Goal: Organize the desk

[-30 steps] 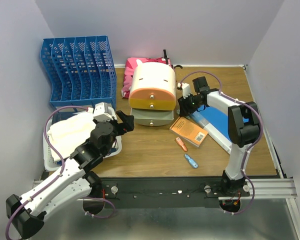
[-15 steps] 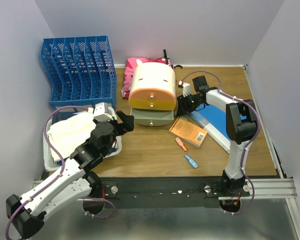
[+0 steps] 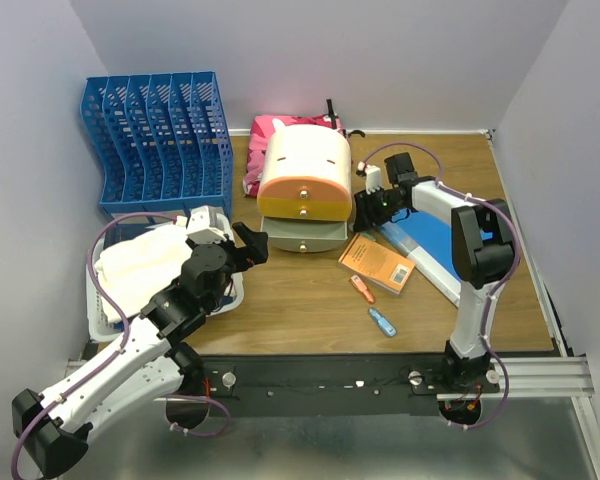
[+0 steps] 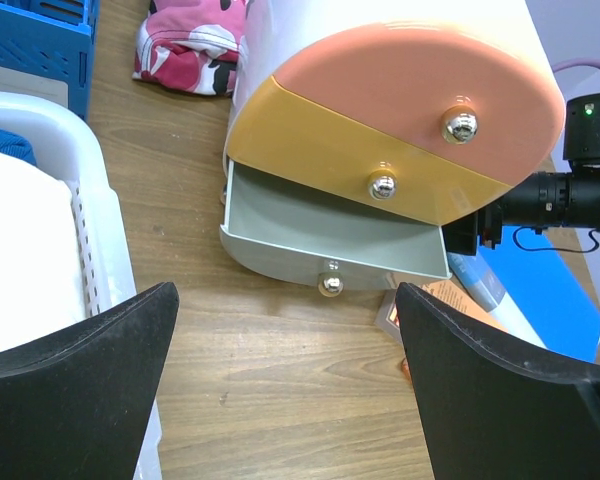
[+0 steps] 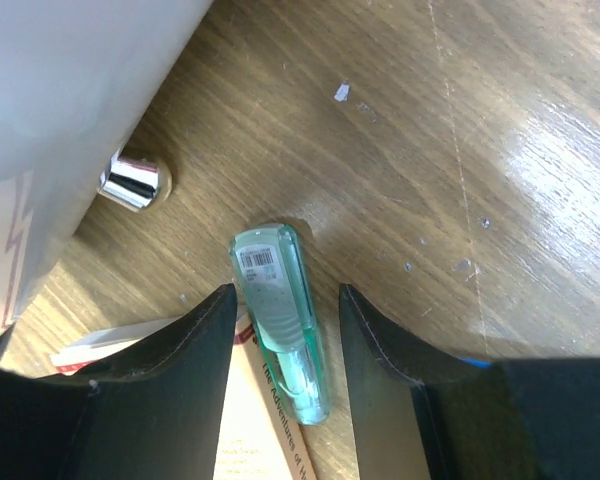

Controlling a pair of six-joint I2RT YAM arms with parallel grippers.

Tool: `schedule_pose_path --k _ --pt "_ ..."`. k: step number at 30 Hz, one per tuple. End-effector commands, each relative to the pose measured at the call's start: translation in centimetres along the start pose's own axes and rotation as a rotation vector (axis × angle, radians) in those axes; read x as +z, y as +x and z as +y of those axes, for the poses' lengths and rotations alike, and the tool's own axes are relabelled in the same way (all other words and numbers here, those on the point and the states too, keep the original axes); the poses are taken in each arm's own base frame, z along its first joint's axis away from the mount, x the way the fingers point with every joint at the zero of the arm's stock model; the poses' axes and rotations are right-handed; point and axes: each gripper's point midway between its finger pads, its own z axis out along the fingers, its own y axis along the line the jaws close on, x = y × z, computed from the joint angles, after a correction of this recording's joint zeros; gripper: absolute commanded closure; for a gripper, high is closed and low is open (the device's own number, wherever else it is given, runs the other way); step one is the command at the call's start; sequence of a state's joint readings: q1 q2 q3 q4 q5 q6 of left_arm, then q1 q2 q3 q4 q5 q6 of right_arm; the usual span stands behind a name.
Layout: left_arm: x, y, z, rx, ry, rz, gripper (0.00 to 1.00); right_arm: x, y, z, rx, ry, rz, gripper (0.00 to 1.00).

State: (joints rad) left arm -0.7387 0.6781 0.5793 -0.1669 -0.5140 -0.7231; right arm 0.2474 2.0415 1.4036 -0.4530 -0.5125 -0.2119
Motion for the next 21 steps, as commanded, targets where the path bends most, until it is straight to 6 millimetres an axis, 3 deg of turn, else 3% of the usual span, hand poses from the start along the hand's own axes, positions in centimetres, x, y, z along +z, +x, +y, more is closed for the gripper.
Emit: schedule_pose_path --k 1,6,13,17,21 --pt "-0.2 -0.3 0.4 0.003 -0.008 -0.011 0.01 0.4 4.6 -2.0 -0.051 0.108 0.105 0.46" --pt "-0.2 -0.4 0.1 0.031 0.000 -0.001 0.01 -0.6 6.3 -3.8 -0.108 0.229 0.136 0.46" --pt "-0.4 -0.9 -0.4 0.066 0.018 0.003 0.01 -1.1 6.3 -4.8 -0.170 0.279 0.142 0.50" --pt "-0.5 -0.9 -1.1 0.088 0.052 0.016 0.01 -0.8 7.3 -4.5 -0.200 0.246 0.167 0.57" --pt "-0.7 -1.0 -1.6 0.102 0.074 0.028 0.01 -0.4 8.2 -3.8 -0.179 0.200 0.183 0.72"
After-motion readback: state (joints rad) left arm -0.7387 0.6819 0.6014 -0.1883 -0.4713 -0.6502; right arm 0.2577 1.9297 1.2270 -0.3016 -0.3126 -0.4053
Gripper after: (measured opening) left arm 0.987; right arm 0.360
